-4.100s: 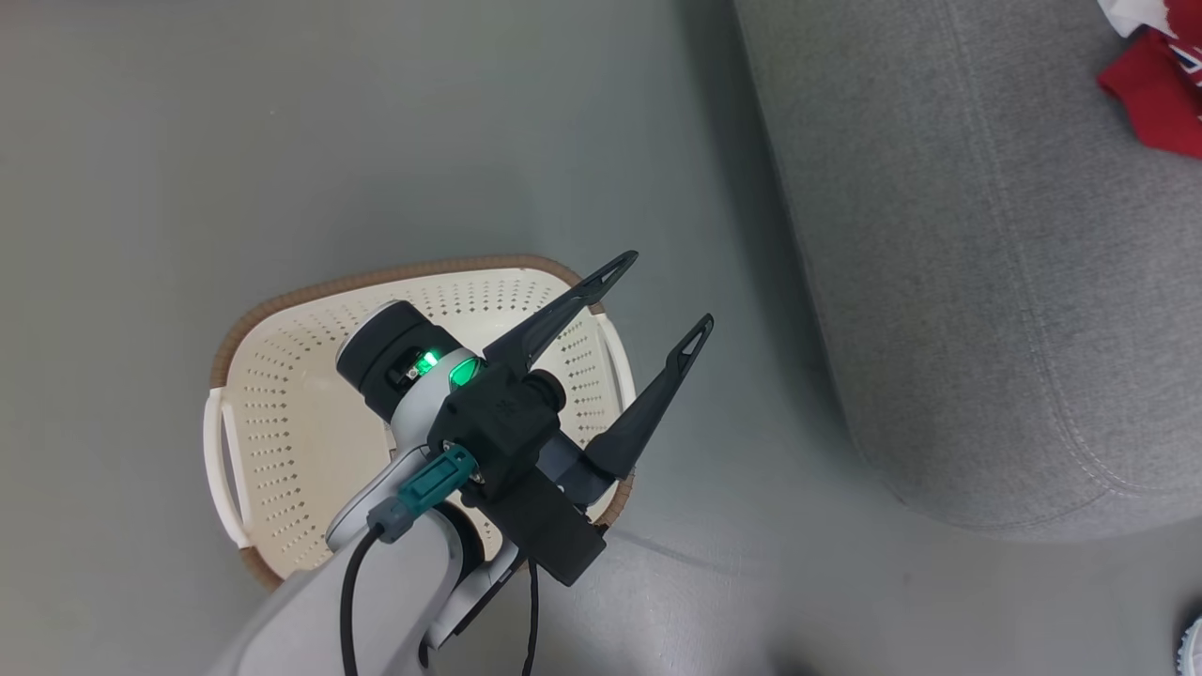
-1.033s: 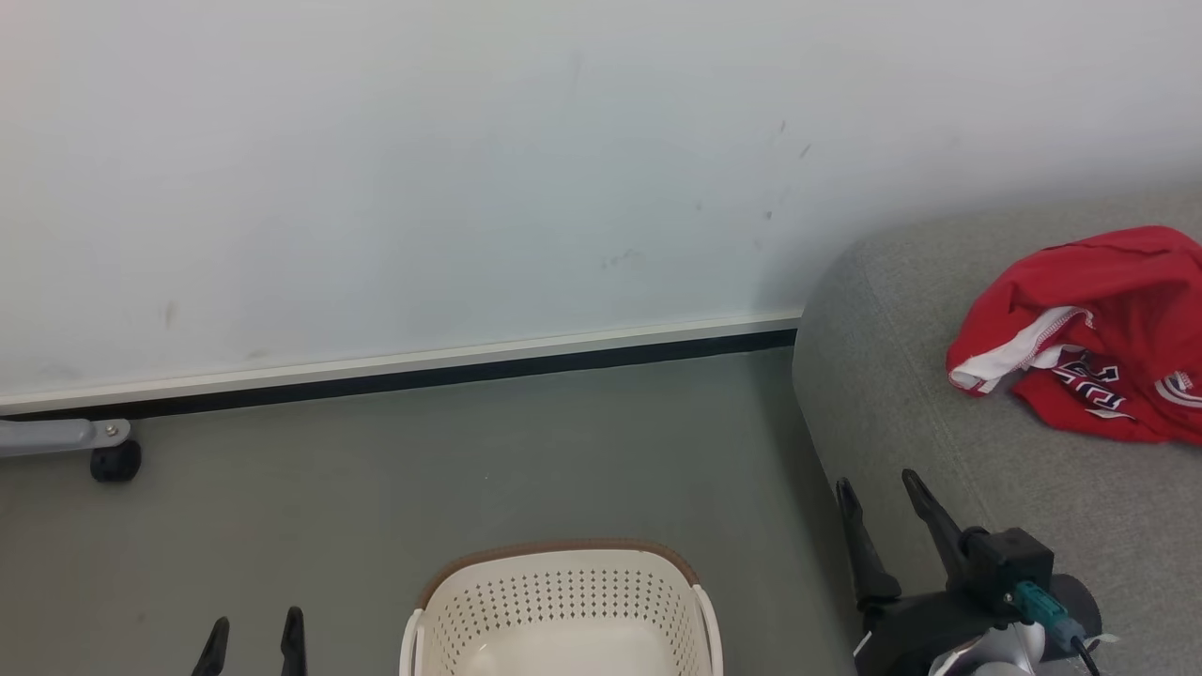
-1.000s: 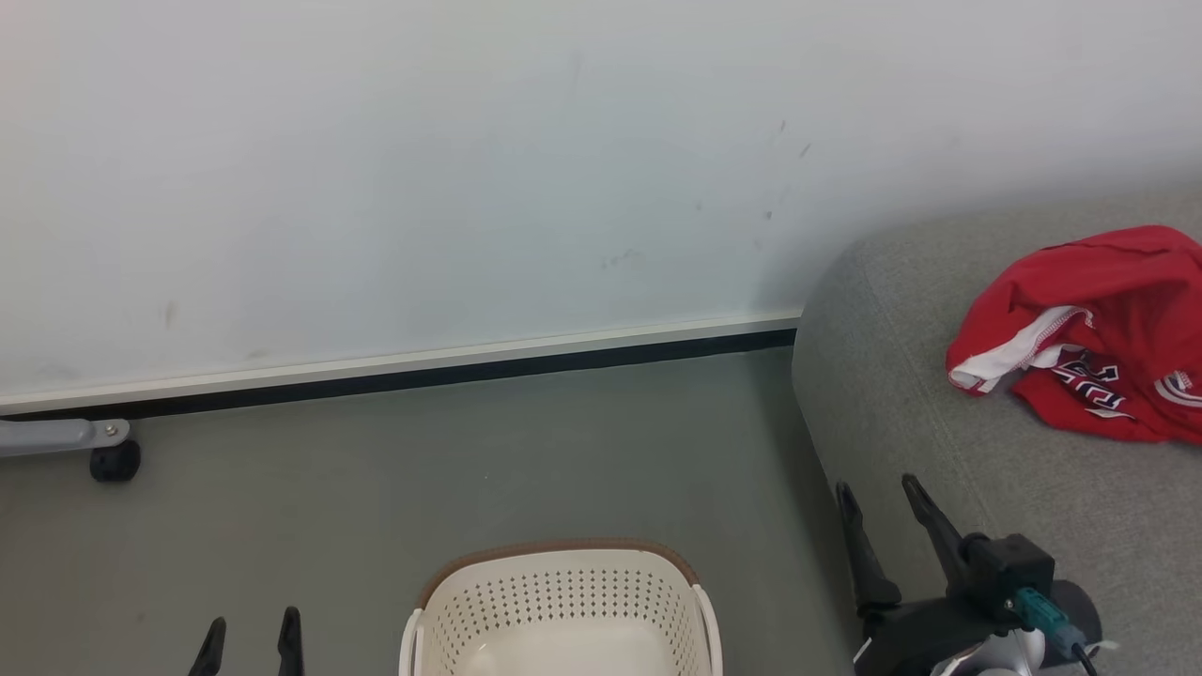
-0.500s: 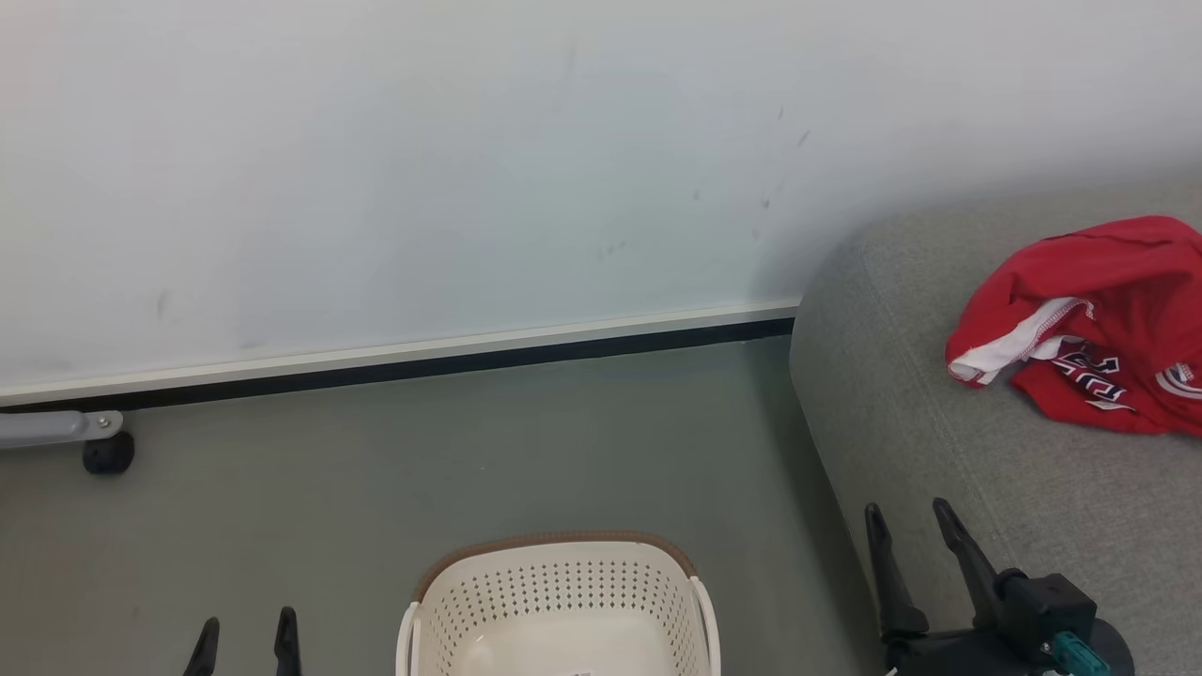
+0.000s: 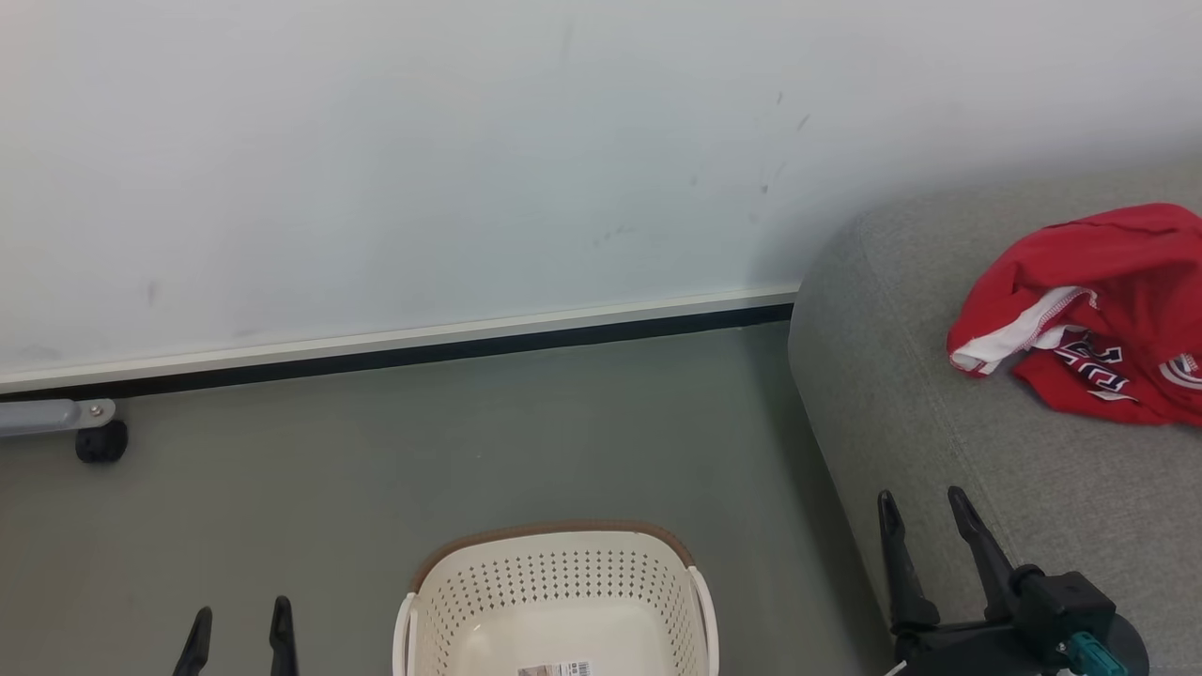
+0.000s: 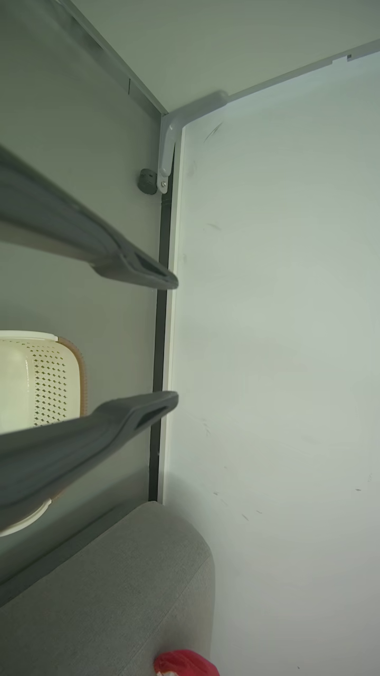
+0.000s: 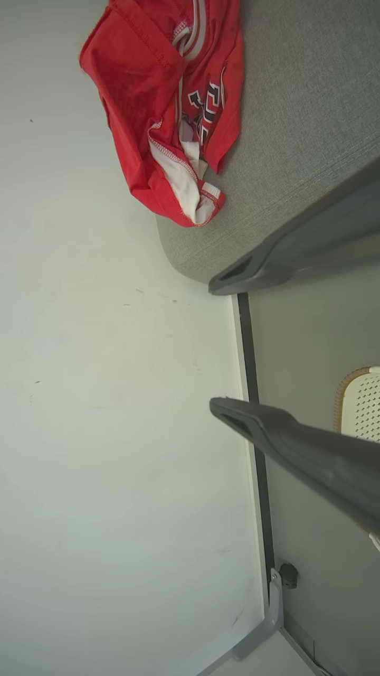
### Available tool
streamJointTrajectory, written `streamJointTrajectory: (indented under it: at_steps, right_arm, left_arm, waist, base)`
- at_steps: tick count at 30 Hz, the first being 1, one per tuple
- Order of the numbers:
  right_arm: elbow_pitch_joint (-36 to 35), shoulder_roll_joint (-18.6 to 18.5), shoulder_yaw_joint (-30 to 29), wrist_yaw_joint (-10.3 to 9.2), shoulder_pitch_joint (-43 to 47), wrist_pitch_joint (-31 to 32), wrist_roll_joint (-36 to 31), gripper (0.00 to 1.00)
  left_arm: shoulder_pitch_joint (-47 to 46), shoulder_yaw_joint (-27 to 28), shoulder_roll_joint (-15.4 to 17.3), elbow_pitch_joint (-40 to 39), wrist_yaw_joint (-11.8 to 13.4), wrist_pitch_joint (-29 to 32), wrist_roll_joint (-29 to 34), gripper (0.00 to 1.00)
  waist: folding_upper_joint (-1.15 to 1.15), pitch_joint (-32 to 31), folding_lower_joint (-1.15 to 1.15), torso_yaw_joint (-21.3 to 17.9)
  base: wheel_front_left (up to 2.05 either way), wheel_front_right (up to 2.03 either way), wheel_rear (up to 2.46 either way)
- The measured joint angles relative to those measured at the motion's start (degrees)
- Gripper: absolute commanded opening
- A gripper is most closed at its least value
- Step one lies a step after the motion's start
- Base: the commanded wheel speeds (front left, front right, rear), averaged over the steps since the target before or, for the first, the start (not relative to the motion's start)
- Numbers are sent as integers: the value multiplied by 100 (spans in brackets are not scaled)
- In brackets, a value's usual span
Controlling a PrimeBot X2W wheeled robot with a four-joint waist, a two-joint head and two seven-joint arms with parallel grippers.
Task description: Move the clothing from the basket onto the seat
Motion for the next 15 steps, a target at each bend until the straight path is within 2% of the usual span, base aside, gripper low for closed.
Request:
streamJointTrajectory:
  at_steps: [2,3,12,15]
  right_arm:
    - [-10,0,-2,-1,0,0,0,100]
    - [-19,0,-4,-1,0,0,-1,0]
    - [359,114,23,8,240,80,38,0]
    - [360,124,-68,57,231,123,244,0]
  left_arm:
    - [0,1,-4,-1,0,0,12,100]
    - [0,3,-8,-3,0,0,25,0]
    - [-1,-37,-233,368,-11,64,-34,0]
    - [-6,-7,-248,390,-58,120,-172,0]
  waist:
    - [0,5,0,2]
    - [0,8,0,4]
    - [0,14,0,7]
    - [0,15,0,19]
  base:
    - [0,0,0]
    - [0,0,0]
    - [0,0,0]
    - [0,0,0]
